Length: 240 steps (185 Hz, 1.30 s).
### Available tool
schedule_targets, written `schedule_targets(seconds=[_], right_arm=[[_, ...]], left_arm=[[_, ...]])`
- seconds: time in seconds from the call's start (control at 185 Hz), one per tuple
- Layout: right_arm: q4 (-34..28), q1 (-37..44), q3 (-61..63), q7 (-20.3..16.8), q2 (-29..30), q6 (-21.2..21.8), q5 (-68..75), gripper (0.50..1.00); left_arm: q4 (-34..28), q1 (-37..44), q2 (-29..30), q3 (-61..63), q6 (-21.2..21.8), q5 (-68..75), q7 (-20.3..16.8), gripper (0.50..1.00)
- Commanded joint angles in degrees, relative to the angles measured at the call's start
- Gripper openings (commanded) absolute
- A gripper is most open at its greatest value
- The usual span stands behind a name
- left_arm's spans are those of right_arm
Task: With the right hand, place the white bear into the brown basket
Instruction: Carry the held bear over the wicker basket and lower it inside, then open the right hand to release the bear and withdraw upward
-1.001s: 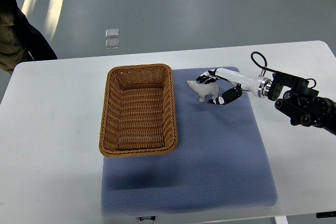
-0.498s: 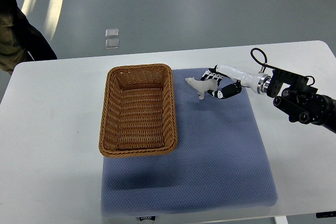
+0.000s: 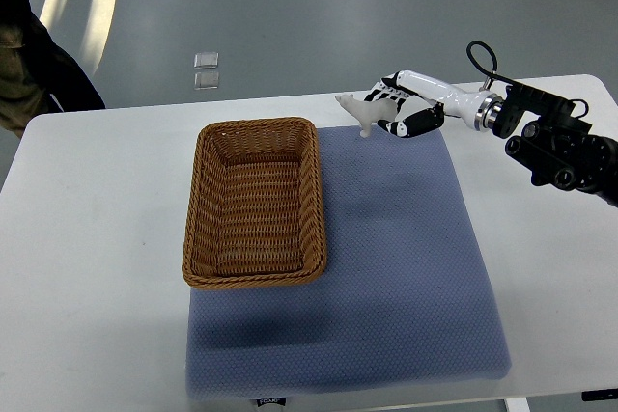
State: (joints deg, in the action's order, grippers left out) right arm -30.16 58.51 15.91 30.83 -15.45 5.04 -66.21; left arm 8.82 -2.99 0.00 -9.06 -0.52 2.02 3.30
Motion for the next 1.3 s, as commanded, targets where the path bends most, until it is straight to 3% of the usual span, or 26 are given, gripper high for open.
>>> schedule_targets(seconds=[0.0,0.325,0.779,0.855,0.936,1.022,1.174,1.293], right_arm=[[-0.25,2.39,0.35,0.73,0.15,0.41,0.11,0.5],[-6.23,5.38,-0.44,2.75,4.28,0.67,-0.68,0.5],[-6.4,5.73,-5.71,2.92,12.72,1.64,-4.81,0.502],[-6.32,5.73,-6.24,2.84,12.81,1.46,-4.81,0.558],[-5.96,5.73,-6.5,2.66,12.98,1.29,-4.9,0.676],[-5.7,5.65,-6.68,2.57,12.98,0.5,-4.9,0.748],[-5.7,5.38,-6.59,2.57,12.9,0.15,-4.9,0.813],[-5.7,5.21,-6.42,2.57,12.81,0.15,-4.81,0.823]], left_arm=[[0.06,0.0,0.0,0.0,-0.01,0.0,-0.05,1.0],[-0.03,-0.7,0.0,0.0,-0.01,0.0,-0.05,1.0],[-0.03,-0.79,0.0,0.0,-0.01,0.0,-0.05,1.0],[-0.03,-0.79,0.0,0.0,-0.01,0.0,0.04,1.0],[-0.03,-0.79,0.0,0.0,-0.01,0.0,0.04,1.0],[-0.03,-0.79,0.0,0.0,-0.01,0.0,-0.05,1.0],[-0.03,-0.96,0.0,0.0,-0.01,0.0,-0.05,1.0],[-0.03,-1.14,0.0,0.0,-0.01,0.0,-0.05,1.0]])
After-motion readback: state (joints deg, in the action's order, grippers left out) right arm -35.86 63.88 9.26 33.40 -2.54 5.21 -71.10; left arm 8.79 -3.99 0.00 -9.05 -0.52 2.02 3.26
